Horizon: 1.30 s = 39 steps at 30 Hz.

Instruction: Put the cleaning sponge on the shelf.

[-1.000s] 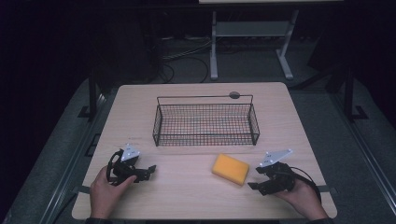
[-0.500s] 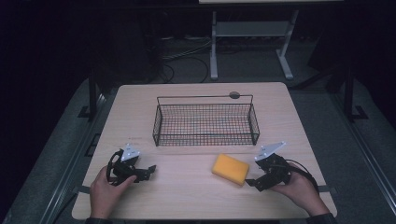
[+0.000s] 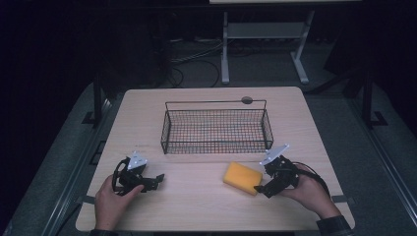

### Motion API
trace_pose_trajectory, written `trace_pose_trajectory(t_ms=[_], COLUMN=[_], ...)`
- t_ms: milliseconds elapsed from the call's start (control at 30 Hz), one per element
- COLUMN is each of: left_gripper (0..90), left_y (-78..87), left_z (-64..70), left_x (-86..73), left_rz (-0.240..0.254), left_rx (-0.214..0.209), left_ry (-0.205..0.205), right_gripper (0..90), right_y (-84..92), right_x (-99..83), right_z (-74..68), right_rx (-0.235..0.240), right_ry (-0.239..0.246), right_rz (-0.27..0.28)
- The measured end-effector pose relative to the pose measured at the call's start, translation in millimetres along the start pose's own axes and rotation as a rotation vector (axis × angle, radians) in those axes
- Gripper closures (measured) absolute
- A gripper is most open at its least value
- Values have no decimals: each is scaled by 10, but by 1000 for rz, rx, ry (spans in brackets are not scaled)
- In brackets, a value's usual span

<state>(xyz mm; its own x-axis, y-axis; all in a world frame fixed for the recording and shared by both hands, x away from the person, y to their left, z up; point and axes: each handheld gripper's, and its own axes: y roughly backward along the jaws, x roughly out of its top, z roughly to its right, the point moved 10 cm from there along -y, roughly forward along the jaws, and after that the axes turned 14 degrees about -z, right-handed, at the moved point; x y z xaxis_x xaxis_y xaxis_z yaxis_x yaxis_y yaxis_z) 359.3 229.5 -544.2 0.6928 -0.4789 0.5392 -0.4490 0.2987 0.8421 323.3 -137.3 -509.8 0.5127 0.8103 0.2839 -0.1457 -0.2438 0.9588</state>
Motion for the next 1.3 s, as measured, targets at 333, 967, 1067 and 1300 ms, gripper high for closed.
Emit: trace_pose_trajectory(t_ms=[333,967,1067,1300], left_gripper=[126,125,125,125], left_y=[0,1,2,2], left_z=[0,1,0,0], left_x=[-1,0,-3,-2], left_rz=[0,-1,-3,-3], left_rx=[0,0,0,0], left_ry=[0,3,-1,0], right_gripper=[134,116,116,117], right_y=[-43,-200,-255,-361], right_x=[173,394,425,450], right_z=[-30,-109,-110,-113], right_rx=[7,21,18,16], right_ry=[39,93,99,105], right_rz=[-24,-89,-102,-132])
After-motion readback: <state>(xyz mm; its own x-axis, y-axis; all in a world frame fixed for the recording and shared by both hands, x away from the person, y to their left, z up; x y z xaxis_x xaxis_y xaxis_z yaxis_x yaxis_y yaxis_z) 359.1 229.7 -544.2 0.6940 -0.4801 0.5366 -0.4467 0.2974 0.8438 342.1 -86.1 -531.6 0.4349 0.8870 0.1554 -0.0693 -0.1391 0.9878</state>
